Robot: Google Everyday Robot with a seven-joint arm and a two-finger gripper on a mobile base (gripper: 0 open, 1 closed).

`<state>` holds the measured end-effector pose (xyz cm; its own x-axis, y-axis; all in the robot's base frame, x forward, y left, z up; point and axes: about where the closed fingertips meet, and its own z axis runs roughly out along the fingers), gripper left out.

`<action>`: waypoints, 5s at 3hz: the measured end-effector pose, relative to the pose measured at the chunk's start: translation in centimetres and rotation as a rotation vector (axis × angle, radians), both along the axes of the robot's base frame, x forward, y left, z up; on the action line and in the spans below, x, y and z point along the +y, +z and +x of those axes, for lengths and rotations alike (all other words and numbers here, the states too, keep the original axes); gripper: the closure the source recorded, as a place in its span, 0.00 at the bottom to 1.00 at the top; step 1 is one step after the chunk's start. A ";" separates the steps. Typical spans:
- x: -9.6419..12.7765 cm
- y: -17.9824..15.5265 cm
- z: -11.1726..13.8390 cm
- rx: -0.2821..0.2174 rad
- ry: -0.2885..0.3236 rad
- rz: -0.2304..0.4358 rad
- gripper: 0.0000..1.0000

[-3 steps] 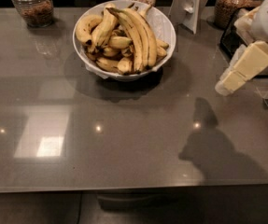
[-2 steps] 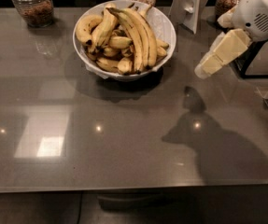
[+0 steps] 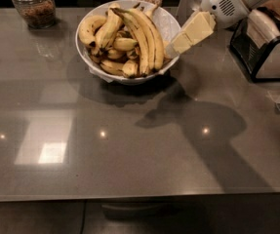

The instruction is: Pick banana from white bowl

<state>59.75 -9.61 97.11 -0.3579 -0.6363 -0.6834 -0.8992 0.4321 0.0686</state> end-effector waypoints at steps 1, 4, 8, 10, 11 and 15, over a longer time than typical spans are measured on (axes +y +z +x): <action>0.0 0.0 0.0 0.000 0.000 0.000 0.00; 5.5 0.9 5.1 -0.078 0.057 0.239 0.05; 6.5 -1.9 8.7 -0.035 0.024 0.268 0.40; 6.0 -1.5 8.1 -0.030 0.010 0.250 0.86; 5.6 -0.6 7.3 -0.037 0.007 0.235 1.00; 4.1 3.2 1.8 -0.055 0.026 0.247 1.00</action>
Offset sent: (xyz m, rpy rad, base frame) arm 0.0330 0.0232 0.0138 0.1577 -0.0945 0.0199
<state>61.50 -5.54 100.27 -0.3011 -0.4565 -0.8372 -0.9153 0.3847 0.1195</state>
